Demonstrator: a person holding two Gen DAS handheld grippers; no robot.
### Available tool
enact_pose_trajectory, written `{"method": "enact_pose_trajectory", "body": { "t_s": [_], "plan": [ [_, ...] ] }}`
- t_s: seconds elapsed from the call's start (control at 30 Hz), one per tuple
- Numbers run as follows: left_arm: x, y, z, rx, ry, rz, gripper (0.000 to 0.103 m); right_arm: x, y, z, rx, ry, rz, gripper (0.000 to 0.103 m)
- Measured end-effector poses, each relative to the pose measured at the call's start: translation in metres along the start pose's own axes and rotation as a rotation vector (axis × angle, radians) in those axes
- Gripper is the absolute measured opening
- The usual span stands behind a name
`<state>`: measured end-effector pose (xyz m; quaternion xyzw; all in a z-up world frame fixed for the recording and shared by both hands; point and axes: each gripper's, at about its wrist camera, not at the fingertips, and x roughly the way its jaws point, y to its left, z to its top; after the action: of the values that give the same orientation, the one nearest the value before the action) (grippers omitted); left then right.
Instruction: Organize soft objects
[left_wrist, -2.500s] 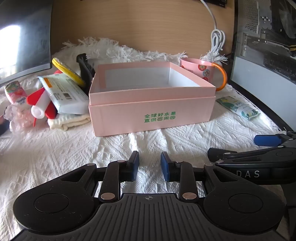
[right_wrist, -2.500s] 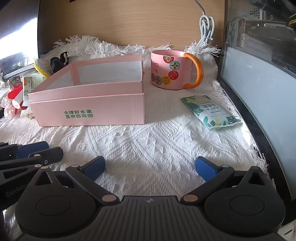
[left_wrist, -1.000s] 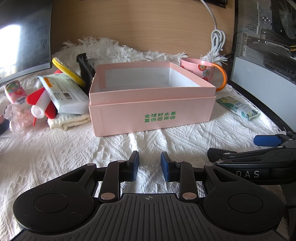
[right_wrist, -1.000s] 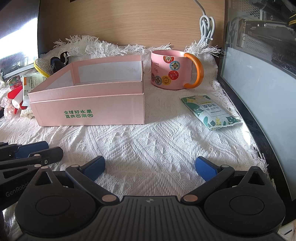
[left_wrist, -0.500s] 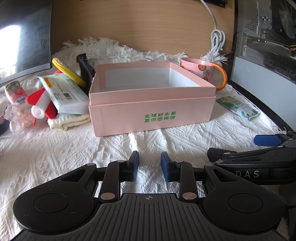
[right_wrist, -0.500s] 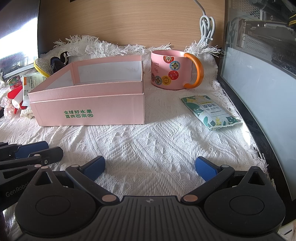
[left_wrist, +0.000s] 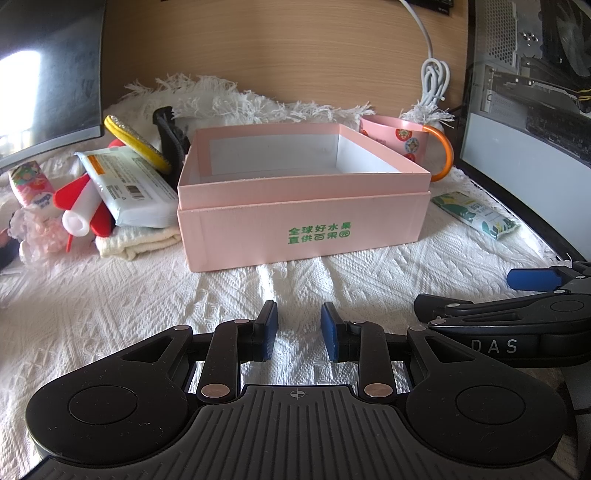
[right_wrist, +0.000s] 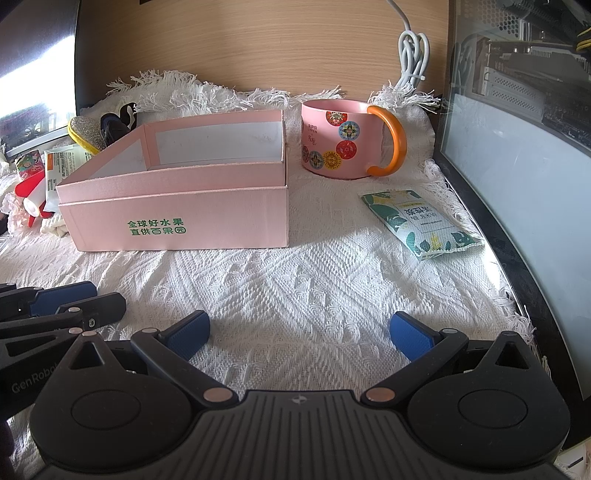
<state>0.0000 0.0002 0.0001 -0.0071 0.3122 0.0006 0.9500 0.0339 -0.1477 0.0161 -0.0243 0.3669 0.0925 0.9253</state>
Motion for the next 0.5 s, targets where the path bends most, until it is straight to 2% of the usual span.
{"method": "enact_pose_trajectory", "body": {
  "t_s": [0.5],
  "plan": [
    [0.0,0.0021,-0.0012,0.001,0.0,0.003,0.031,0.0005,0.0001,-0.0006,0.0,0.001,0.0,0.103]
  ]
}}
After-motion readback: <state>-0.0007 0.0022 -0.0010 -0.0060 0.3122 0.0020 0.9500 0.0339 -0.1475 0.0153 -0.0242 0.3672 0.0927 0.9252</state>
